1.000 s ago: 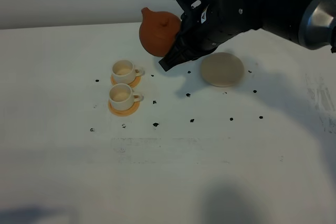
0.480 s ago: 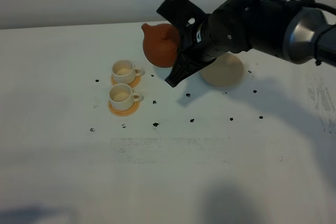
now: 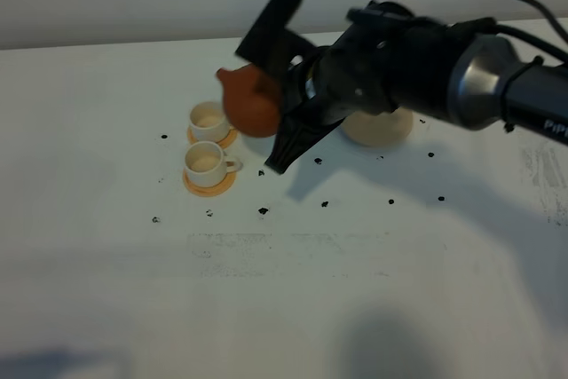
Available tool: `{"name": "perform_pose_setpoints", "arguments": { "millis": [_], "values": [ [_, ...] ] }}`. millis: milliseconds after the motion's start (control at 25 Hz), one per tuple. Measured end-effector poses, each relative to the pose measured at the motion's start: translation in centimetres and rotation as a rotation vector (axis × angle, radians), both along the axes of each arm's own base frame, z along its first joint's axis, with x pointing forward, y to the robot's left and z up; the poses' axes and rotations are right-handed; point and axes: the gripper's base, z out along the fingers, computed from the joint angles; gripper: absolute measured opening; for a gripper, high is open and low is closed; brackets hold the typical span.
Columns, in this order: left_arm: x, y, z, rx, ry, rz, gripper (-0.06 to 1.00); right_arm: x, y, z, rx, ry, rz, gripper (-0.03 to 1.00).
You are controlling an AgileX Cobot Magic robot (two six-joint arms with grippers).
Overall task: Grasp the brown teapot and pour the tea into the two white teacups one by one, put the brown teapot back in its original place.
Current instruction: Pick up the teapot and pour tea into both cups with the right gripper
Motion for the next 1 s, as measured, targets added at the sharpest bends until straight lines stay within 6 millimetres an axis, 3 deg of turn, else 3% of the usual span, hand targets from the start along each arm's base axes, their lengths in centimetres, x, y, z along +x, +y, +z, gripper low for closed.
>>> {"name": "perform_pose_setpoints", "arguments": {
  "millis": [240, 600, 1000],
  "values": [
    [0.0, 0.0, 0.0, 0.0, 0.0, 0.0, 0.31, -0.9, 1.1, 0.1, -0.044, -0.045, 0.058, 0.09],
    [0.0, 0.0, 0.0, 0.0, 0.0, 0.0, 0.31, -0.4, 1.6, -2.3, -0.125, -0.06, 0.091, 0.09],
    [0.0, 0.0, 0.0, 0.0, 0.0, 0.0, 0.31, -1.2, 3.1, -2.7, -0.148, -0.109, 0.165, 0.09]
  ]
}}
